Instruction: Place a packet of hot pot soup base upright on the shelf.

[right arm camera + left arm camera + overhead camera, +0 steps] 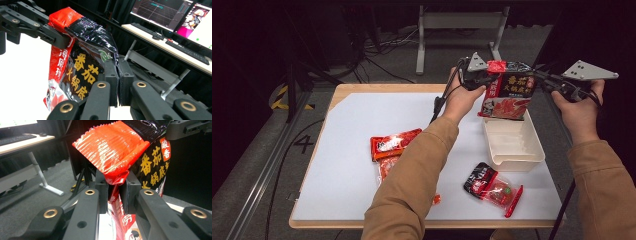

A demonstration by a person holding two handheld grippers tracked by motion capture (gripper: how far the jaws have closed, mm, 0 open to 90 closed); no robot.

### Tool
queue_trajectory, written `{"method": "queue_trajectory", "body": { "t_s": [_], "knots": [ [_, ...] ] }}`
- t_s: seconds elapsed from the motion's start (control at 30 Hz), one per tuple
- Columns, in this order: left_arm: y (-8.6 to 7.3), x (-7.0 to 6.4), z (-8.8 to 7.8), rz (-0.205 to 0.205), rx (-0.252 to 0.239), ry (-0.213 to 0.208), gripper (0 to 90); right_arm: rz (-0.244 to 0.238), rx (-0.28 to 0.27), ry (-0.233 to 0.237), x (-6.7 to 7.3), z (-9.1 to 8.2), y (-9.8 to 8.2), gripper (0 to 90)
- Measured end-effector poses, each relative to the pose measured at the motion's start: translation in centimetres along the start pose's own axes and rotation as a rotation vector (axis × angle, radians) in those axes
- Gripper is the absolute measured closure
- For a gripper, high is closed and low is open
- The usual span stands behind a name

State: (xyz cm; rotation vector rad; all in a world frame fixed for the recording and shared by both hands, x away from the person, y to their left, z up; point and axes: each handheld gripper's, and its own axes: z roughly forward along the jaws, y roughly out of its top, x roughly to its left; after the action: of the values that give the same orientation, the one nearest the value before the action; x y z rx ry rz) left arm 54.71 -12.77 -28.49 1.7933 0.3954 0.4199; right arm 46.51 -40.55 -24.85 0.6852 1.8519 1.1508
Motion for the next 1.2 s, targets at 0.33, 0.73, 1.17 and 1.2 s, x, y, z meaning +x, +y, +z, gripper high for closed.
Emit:
{"method": "queue_trajectory", "body": {
  "t_s": [0.33, 0.73, 1.17, 1.2],
  "knots": [
    [-0.4, -0.2, 1.4, 0.000, 0.018, 0.003, 77.7, 0.008, -0.004, -0.015, -0.8, 0.3, -1.5, 88.1],
    [-1.2, -0.5, 2.5, 0.000, 0.029, -0.006, 77.2, -0.002, 0.017, -0.025, -1.0, 0.2, -2.9, 87.8],
    [-2.4, -0.7, 3.2, -0.016, 0.100, -0.023, 78.8, -0.010, 0.056, -0.016, -0.6, 0.2, -3.7, 87.8],
    [-2.4, -0.7, 3.2, -0.016, 0.100, -0.023, 78.8, -0.010, 0.056, -0.016, -0.6, 0.2, -3.7, 87.8]
  ]
}}
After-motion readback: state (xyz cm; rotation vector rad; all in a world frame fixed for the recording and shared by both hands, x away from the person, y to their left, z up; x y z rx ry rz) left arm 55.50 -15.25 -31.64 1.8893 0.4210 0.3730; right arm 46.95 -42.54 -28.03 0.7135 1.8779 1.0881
